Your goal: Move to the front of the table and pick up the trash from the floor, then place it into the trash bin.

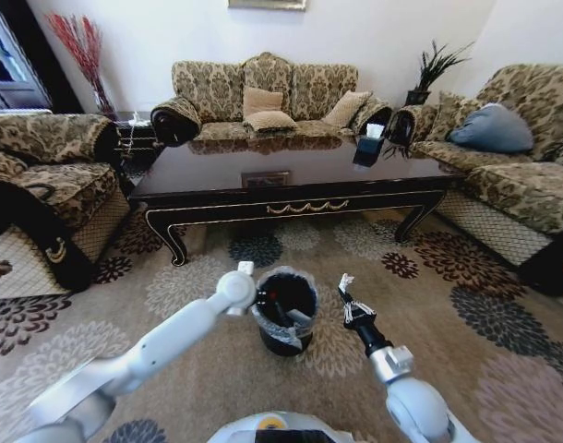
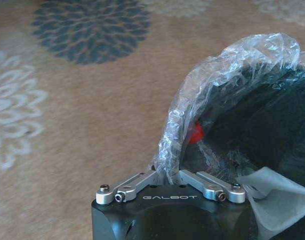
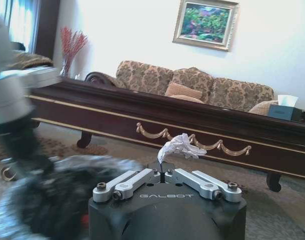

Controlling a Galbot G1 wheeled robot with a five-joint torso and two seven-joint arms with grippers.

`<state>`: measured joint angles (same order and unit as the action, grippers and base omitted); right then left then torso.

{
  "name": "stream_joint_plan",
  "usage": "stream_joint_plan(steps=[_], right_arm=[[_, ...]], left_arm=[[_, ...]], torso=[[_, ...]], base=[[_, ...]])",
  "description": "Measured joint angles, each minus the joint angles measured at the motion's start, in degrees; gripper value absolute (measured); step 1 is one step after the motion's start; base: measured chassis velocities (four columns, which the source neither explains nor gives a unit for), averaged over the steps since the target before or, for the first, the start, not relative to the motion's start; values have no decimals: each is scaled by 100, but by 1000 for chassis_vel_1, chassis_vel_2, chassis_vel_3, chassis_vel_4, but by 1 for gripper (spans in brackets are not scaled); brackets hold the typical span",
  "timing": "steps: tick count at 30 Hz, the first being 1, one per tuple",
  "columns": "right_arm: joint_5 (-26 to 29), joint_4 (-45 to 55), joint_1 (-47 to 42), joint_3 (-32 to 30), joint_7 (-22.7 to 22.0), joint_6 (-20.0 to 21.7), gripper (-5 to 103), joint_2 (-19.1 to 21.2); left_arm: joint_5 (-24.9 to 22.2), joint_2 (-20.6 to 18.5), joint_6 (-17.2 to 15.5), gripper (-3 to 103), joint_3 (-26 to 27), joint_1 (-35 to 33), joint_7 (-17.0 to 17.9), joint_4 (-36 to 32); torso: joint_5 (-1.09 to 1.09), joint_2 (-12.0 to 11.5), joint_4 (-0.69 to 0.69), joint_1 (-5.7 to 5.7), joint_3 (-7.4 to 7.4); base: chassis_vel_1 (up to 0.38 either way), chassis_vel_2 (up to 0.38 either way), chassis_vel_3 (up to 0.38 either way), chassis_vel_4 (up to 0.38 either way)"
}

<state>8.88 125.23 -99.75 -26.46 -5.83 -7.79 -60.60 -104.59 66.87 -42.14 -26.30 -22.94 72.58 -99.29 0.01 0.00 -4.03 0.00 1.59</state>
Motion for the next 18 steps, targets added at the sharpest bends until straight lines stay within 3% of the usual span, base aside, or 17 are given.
stream_joint_plan(steps=[5,12,18], right_arm=[[-235,-38,-102,15,27,-66,0,-72],[-249,-187,-20,42,12,-60,-1,-59],[-245,-278,9,53,71,-52,25,-29]], left_arm=[[-37,473,24,0,-209,164,82,94],[-140,663,33,0,-279,279,101,64],[-152,599,23,0,-256,219,101,55]], torso=[[1,0,-1,0,0],[0,0,0,0,0],[-1,0,1,0,0]], base=[[0,0,0,0],[0,0,0,0],[0,0,0,0]])
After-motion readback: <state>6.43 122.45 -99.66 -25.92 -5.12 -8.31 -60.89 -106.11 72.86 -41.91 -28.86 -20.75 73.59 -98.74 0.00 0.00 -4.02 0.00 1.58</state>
